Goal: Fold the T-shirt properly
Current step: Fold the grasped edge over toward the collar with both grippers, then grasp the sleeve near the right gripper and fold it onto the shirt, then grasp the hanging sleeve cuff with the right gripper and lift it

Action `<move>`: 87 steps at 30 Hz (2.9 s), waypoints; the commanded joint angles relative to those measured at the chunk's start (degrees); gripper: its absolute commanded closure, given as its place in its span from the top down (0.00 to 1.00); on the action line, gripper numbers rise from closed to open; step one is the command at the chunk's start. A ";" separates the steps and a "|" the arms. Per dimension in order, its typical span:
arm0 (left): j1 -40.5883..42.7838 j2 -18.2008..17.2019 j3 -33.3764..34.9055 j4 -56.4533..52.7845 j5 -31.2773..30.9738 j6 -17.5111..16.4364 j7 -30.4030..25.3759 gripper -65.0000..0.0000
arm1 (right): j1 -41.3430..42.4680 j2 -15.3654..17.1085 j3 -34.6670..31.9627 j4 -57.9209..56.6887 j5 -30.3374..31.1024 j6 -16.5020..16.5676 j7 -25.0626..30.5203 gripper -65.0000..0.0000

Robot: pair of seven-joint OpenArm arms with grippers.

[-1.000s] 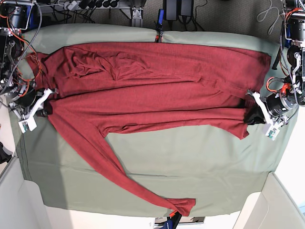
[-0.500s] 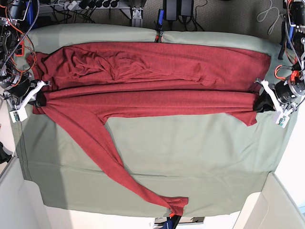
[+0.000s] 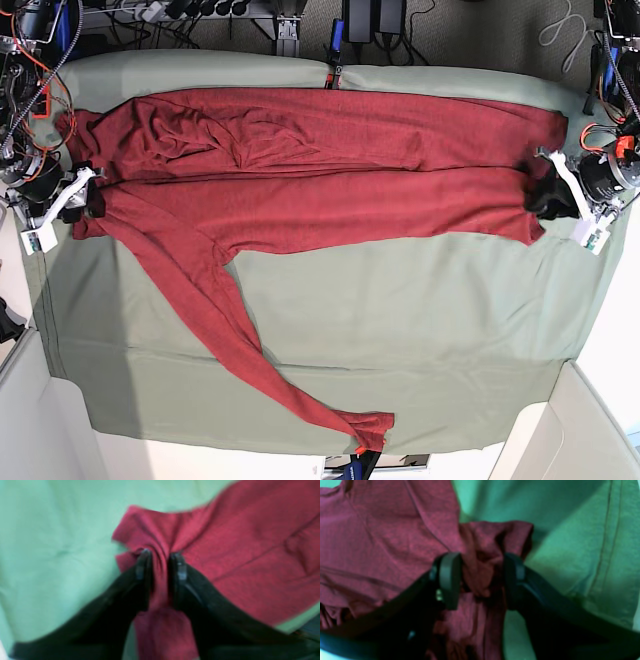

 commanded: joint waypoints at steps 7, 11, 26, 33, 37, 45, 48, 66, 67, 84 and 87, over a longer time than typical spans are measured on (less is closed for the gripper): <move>-0.66 -1.31 -0.70 0.81 -5.51 0.03 0.33 0.28 | 1.40 0.90 0.55 0.87 0.76 -1.90 4.52 0.43; -0.63 -1.27 -0.70 0.83 -7.08 0.03 0.35 0.28 | 3.87 0.52 0.61 0.87 0.68 -3.21 6.47 0.43; -0.59 -0.50 -0.68 0.81 -8.79 0.03 1.70 0.28 | 28.68 -14.51 -5.86 -20.28 -17.51 -9.90 14.82 0.43; -0.59 -0.50 -0.68 0.81 -9.14 0.03 1.77 0.28 | 33.75 -16.39 -13.20 -38.38 -24.85 -12.28 20.96 0.43; -0.63 -0.50 -0.68 0.81 -9.16 0.03 1.68 0.28 | 33.33 -16.41 -16.90 -41.20 -25.11 -12.41 21.11 0.43; -0.63 -0.52 -0.68 0.81 -9.16 0.03 1.68 0.28 | 33.31 -16.55 -18.49 -38.29 -25.24 -10.25 17.16 0.00; -0.66 -0.52 -0.68 0.81 -9.18 0.03 1.64 0.28 | 33.29 -17.07 -18.49 -34.36 -25.18 -9.18 13.18 0.00; -1.62 -0.55 -0.70 0.81 -9.90 0.03 1.64 0.28 | 16.74 -17.05 -18.49 -1.92 -3.41 0.24 -2.97 0.00; -1.62 -0.55 -0.70 0.83 -10.27 0.03 1.60 0.29 | 14.21 -16.98 -18.49 0.52 -2.67 0.46 -3.08 0.00; -2.10 -0.52 -0.70 0.83 -14.16 0.03 -0.11 0.40 | -4.48 -15.13 -18.49 19.08 0.72 1.38 -2.27 0.25; -3.19 -0.52 -0.70 0.83 -15.15 0.03 -0.09 0.40 | -4.42 -15.10 -18.47 19.10 0.87 1.07 -0.55 0.49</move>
